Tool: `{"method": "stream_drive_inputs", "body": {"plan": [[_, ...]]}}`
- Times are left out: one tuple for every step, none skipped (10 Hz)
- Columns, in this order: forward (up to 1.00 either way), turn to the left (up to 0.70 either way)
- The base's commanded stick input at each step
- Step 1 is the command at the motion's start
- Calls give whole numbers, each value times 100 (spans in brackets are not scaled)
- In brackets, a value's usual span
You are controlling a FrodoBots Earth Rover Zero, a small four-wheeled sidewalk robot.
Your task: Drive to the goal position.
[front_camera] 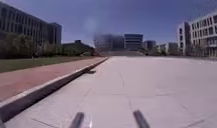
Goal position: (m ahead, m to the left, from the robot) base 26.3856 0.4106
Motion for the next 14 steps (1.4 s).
{"method": "stream_drive_inputs", "body": {"plan": [[100, -27], [100, -4], [100, 0], [100, 0], [100, -16], [100, -27], [100, -27], [100, -27], [100, -27], [100, -10], [100, 0], [100, 0], [100, 0], [100, 0]]}}
